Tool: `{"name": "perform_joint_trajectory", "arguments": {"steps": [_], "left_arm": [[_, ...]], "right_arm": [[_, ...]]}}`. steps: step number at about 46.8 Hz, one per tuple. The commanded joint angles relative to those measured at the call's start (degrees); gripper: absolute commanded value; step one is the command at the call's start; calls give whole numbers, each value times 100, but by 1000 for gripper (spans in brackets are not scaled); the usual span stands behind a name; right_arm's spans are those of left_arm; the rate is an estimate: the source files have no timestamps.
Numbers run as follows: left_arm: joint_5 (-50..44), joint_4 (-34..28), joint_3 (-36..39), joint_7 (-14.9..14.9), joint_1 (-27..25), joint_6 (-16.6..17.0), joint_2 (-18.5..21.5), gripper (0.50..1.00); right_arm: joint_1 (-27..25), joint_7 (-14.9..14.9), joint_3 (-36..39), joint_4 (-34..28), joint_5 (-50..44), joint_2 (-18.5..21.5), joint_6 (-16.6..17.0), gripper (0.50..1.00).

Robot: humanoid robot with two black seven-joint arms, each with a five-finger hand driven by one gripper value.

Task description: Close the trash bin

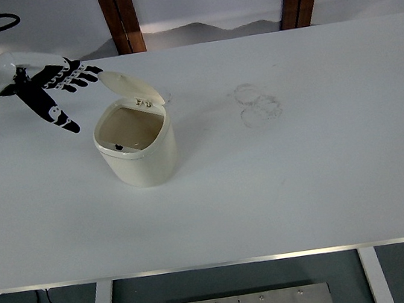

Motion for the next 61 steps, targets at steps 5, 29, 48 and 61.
{"name": "perform_joint_trajectory", "arguments": {"steps": [5, 29, 48, 61], "left_arm": [[-5, 7, 0, -1, -163, 0, 69, 1000], [30, 349, 0, -1, -365, 0, -432, 1000], [21, 376, 0, -1, -365, 0, -696, 1000], [12, 271, 0, -1, -392, 0, -704, 1000]], "right_arm": [[9, 1, -9, -3, 0, 0, 0, 995], [0, 1, 0, -4, 0, 0, 0, 995], [0, 10, 0, 5, 0, 0, 0, 995], [0, 1, 0, -4, 0, 0, 0, 995]]}}
